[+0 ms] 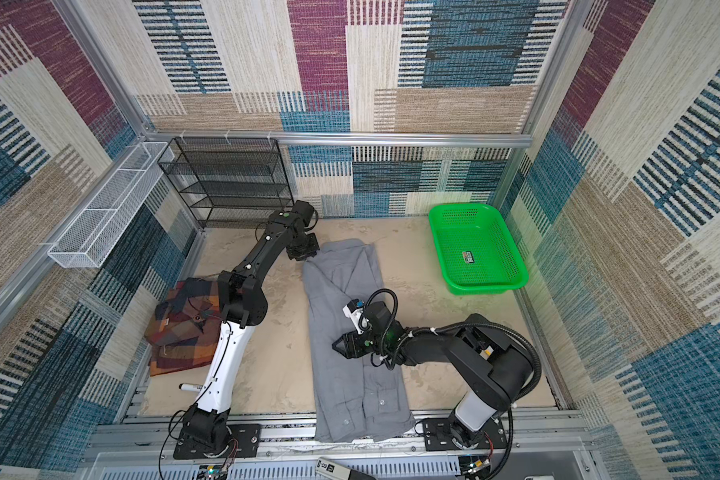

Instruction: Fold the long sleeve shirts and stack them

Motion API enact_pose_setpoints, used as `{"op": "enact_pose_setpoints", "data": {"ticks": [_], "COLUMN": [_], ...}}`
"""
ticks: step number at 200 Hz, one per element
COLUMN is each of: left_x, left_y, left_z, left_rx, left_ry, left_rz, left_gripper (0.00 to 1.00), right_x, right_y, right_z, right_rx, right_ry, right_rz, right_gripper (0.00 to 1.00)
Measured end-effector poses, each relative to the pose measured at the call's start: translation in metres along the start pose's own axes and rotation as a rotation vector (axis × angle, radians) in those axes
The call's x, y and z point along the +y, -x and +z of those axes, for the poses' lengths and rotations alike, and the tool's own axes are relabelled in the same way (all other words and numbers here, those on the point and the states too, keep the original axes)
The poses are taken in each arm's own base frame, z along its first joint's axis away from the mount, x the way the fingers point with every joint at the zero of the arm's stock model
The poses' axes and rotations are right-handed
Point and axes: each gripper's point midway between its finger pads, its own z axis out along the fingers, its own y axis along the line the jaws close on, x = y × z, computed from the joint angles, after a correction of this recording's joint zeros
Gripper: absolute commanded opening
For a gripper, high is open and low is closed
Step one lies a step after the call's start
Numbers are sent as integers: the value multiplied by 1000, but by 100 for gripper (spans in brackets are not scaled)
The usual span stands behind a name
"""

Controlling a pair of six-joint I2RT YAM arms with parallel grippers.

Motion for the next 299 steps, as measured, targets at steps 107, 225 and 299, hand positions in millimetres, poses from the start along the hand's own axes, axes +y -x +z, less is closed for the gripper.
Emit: {"op": "enact_pose_setpoints", "data": {"ticks": [107,225,299], "left_x": [50,123,127], "left_y": [3,-79,-84], "left_z": [-113,-92,-83], "left_rx": [-109,-45,-32], "left_ry": [1,20,18], "left_rz": [-46,-91,-95], "left_gripper": [77,76,75], "right_x": [-11,-110,-86], "right_y": [145,215,212], "right_z": [56,101,81], "right_rx": [-133,-167,-191], "right_ry": [-255,-332,-186], "right_rz": [-195,-111,-60], "right_gripper": [16,5,54]}}
